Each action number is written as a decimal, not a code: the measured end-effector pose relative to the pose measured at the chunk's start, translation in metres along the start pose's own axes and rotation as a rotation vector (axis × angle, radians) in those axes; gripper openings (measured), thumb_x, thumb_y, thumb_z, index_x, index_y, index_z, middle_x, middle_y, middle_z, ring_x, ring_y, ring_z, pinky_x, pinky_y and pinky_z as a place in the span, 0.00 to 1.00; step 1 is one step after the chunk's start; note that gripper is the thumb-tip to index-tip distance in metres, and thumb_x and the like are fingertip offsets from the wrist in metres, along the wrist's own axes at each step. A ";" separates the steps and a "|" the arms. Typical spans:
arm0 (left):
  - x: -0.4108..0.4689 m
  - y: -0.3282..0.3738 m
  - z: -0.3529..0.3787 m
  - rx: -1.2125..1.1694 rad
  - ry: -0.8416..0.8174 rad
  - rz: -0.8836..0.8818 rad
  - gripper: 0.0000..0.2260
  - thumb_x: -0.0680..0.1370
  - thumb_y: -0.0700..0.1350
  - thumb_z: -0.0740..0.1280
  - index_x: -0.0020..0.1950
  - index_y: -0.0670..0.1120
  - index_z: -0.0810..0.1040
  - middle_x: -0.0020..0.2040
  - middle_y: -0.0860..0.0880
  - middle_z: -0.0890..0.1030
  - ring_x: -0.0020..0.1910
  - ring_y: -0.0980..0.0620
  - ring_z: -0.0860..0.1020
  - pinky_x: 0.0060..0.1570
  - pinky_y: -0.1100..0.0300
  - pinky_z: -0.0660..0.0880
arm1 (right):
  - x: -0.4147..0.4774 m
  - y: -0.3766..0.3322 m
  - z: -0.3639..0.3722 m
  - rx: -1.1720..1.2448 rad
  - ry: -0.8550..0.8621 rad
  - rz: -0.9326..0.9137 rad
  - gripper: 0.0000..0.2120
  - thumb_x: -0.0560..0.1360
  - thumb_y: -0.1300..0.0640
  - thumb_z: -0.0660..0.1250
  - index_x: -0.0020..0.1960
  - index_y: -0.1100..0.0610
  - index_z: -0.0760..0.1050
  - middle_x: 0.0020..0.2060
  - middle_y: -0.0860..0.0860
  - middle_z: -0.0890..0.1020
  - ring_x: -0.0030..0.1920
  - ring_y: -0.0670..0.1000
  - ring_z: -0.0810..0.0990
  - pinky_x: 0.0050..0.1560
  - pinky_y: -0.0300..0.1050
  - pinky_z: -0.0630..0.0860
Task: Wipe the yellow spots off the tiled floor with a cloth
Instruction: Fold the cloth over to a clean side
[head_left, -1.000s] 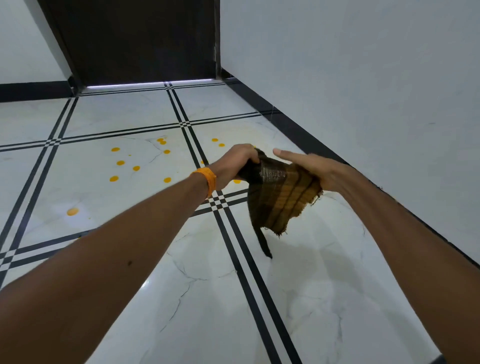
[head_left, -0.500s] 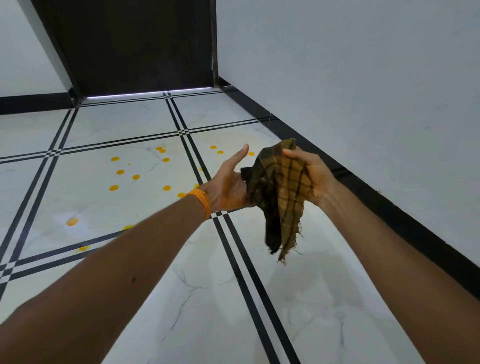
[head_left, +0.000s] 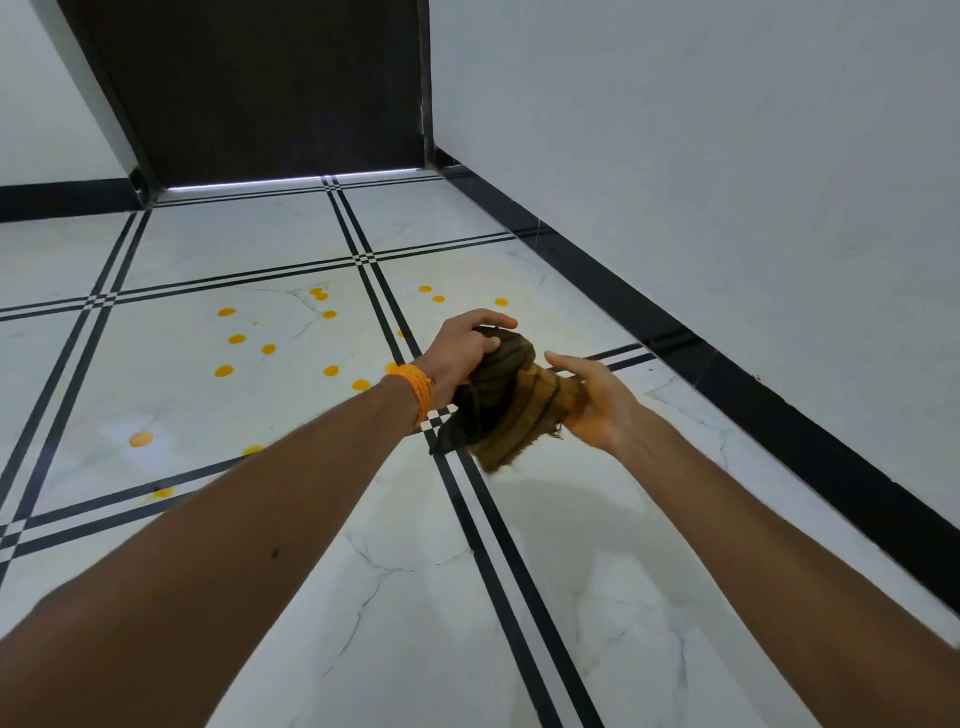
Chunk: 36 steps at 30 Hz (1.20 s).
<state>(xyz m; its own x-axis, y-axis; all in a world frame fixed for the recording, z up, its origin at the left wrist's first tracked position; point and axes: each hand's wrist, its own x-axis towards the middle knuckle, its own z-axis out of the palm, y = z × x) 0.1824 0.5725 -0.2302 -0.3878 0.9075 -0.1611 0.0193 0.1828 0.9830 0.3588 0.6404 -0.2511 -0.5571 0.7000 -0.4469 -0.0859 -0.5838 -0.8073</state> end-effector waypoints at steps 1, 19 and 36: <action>0.000 -0.003 -0.004 0.095 0.023 0.007 0.17 0.81 0.32 0.58 0.57 0.49 0.82 0.63 0.42 0.78 0.60 0.44 0.78 0.48 0.56 0.80 | 0.003 -0.005 0.000 -0.052 0.022 -0.046 0.17 0.78 0.64 0.69 0.65 0.58 0.71 0.49 0.60 0.86 0.45 0.56 0.86 0.48 0.51 0.83; -0.011 0.058 -0.024 0.056 0.077 0.280 0.47 0.76 0.31 0.70 0.82 0.55 0.43 0.54 0.50 0.79 0.56 0.49 0.81 0.45 0.57 0.83 | 0.003 -0.049 -0.006 -0.149 -0.016 -0.307 0.21 0.74 0.69 0.70 0.67 0.63 0.77 0.55 0.57 0.86 0.56 0.58 0.85 0.52 0.50 0.82; -0.002 0.006 -0.052 -0.015 0.091 -0.333 0.09 0.81 0.31 0.58 0.54 0.40 0.76 0.55 0.38 0.74 0.41 0.50 0.76 0.36 0.62 0.80 | 0.000 -0.021 0.007 -0.277 -0.030 0.064 0.10 0.81 0.68 0.63 0.59 0.58 0.76 0.43 0.58 0.84 0.39 0.54 0.85 0.41 0.51 0.84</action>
<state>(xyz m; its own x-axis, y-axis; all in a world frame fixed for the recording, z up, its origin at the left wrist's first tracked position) 0.1356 0.5519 -0.2193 -0.4512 0.7613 -0.4656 -0.1355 0.4572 0.8790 0.3548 0.6500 -0.2320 -0.5786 0.6505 -0.4920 0.1767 -0.4889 -0.8542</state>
